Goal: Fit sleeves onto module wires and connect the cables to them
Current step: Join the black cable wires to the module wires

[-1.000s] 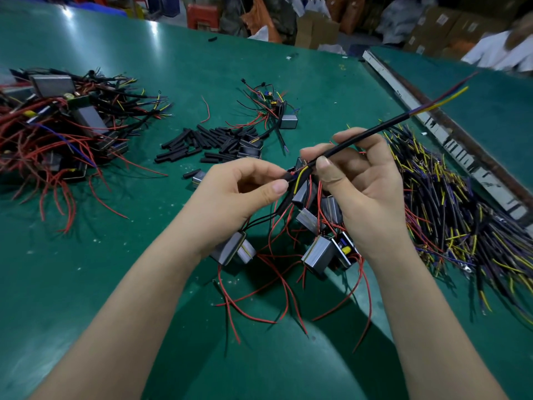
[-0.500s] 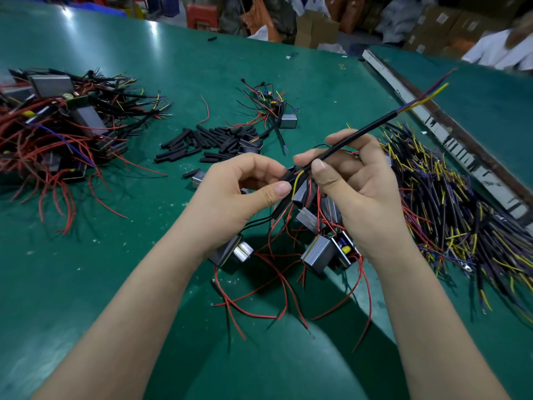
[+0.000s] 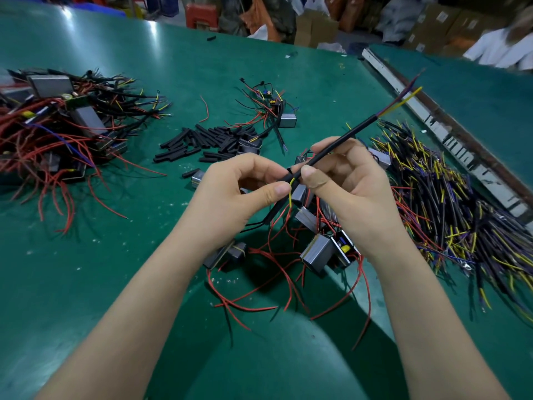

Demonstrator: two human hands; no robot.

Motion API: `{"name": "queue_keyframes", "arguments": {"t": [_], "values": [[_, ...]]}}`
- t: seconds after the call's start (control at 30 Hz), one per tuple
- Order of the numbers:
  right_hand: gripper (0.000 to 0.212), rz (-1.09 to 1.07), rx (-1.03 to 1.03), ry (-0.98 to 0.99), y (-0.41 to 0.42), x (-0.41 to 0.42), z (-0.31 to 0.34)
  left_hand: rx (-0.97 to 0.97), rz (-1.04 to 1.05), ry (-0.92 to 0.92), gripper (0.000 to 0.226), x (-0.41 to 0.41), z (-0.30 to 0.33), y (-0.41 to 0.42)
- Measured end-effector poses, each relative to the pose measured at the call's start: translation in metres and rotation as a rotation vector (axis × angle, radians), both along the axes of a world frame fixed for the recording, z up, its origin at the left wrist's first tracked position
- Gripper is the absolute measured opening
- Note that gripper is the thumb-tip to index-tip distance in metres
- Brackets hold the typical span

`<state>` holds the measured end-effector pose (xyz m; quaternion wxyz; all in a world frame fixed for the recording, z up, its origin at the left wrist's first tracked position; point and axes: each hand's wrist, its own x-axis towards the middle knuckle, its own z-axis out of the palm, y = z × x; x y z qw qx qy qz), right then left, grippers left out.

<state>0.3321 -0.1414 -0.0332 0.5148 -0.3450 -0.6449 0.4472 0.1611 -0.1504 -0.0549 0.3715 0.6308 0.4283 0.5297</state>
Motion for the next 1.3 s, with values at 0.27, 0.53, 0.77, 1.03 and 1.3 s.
{"name": "queue_keyframes", "arguments": {"t": [0.27,0.53,0.77,1.03,1.3], "values": [[0.020,-0.078,-0.009,-0.035,0.002,0.002,-0.003,-0.244,-0.069,0.203,0.035,-0.019,0.003,0.000],[0.019,-0.084,-0.010,-0.037,0.007,0.003,-0.007,-0.139,-0.089,0.318,0.048,-0.016,-0.004,0.002],[0.021,-0.115,0.003,-0.017,0.014,0.002,-0.017,-0.251,-0.230,0.242,0.054,-0.021,-0.007,0.004],[0.019,-0.203,0.055,0.011,0.016,0.000,-0.024,-0.235,-0.293,0.300,0.030,-0.017,-0.009,0.005],[0.045,-0.217,0.315,-0.303,0.013,-0.007,-0.037,-0.237,0.088,0.097,0.024,-0.039,0.018,0.000]]}}
